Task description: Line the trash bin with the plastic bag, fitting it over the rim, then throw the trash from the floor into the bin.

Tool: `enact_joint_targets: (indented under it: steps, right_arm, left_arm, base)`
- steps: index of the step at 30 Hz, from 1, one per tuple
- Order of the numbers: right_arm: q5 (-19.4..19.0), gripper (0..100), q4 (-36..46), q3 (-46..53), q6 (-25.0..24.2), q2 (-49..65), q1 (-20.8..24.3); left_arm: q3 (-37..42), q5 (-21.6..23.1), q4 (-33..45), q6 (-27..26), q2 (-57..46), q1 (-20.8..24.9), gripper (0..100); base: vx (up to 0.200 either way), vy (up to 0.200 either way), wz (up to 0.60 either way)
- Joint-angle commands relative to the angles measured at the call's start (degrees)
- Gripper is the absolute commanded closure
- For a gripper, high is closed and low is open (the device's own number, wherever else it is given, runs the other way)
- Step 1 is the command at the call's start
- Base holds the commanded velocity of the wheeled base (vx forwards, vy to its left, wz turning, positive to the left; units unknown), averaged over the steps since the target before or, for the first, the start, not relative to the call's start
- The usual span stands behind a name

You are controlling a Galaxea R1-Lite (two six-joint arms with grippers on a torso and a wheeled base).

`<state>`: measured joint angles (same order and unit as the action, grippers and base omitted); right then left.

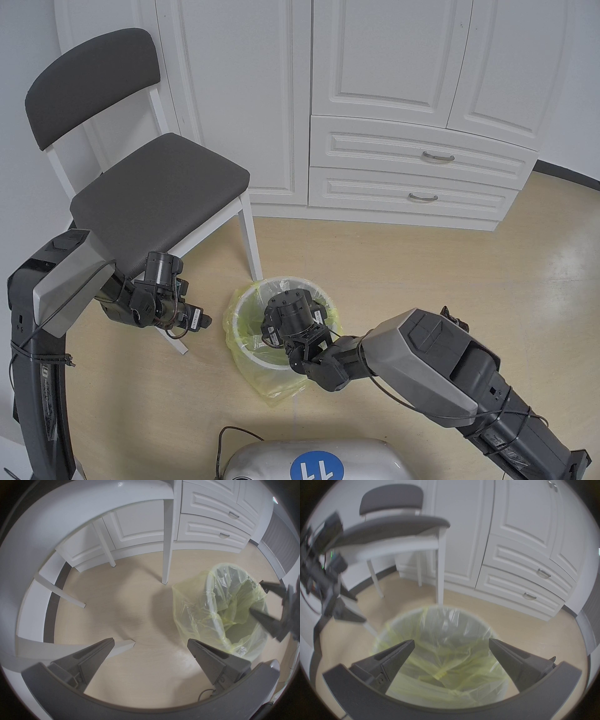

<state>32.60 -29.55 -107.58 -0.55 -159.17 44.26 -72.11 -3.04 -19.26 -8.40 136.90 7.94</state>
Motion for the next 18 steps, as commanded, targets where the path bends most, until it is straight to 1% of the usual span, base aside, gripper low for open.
enact_joint_targets:
  steps: [1,3,8,11,13,15,18]
  right_arm:
    - [0.1,0,5.0,-2.3,1.6,-4.0,0.1]
    - [0.1,0,8.6,-3.1,1.8,-3.4,0.3]
    - [0.1,0,12.6,-3.8,1.8,-1.9,0.7]
    - [0.0,0,16.5,-3.5,1.8,0.1,1.0]
    - [-0.1,0,20.4,-3.5,1.6,1.7,1.2]
    - [-0.1,0,22.1,-3.5,1.6,2.2,1.2]
    - [-0.2,0,29.5,-3.6,1.3,4.0,1.3]
  left_arm:
    - [1.0,0.0,-1.0,-0.1,-1.1,0.1,0]
    - [1.1,0.0,-1.0,-0.1,-1.2,0.1,0]
    - [1.3,0.0,-1.1,0.0,-1.3,0.1,0]
    - [1.4,0.0,-1.1,0.0,-1.4,0.1,0]
    - [1.4,0.0,-1.1,0.0,-1.6,0.1,0]
    - [1.6,0.0,-1.1,0.0,-1.7,0.1,0]
    - [1.6,0.0,-1.1,0.0,-1.7,0.1,0]
  base:
    - [0.0,0.0,0.0]
    - [0.0,0.0,0.0]
    - [0.0,0.0,0.0]
    - [0.0,0.0,0.0]
    - [0.0,0.0,0.0]
    - [0.0,0.0,0.0]
    - [0.0,0.0,0.0]
